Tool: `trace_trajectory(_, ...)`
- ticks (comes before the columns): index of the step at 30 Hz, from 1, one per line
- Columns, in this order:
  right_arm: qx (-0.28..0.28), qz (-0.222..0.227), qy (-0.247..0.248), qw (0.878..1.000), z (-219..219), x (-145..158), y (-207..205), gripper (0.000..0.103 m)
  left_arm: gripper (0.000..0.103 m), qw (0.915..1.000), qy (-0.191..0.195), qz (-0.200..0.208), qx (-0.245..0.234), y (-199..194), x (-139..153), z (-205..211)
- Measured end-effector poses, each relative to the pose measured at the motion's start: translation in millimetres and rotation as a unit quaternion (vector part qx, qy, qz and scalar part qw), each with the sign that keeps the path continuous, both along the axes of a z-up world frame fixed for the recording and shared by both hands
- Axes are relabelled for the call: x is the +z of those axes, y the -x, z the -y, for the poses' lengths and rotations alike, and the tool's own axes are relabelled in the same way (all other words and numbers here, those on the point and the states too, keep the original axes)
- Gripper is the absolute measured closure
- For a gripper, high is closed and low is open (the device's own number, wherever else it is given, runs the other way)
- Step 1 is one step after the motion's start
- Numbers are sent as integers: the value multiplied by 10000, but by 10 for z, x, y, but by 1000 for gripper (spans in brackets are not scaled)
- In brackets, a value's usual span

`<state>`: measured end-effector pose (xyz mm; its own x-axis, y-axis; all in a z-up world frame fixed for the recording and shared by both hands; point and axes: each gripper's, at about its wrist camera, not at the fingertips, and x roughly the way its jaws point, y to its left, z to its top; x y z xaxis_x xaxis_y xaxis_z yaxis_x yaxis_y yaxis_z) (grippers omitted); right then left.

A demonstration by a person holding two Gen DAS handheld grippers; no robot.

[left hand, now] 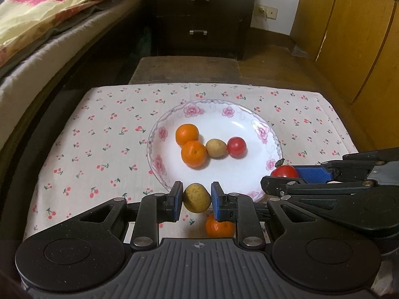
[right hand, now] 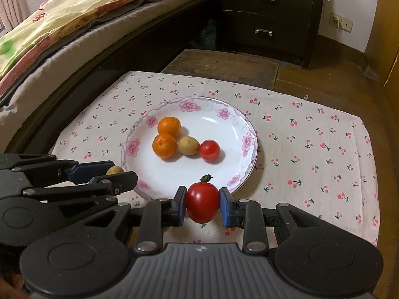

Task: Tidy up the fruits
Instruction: 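Carry the potato and tomato over the white plate with both tools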

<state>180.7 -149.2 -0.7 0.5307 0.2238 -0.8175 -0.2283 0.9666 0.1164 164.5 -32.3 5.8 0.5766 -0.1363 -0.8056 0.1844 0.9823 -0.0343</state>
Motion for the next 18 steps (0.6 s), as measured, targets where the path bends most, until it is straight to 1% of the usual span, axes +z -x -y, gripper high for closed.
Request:
trace_trajectory(6, -11, 8, -16, 10000, 12, -20, -114, 73, 73, 9999, 92, -49, 59, -122, -27, -11)
trace_trajectory(18, -18, -93, -56, 9999, 51, -156, -297, 73, 73, 9999, 26, -156, 69, -291, -146, 34)
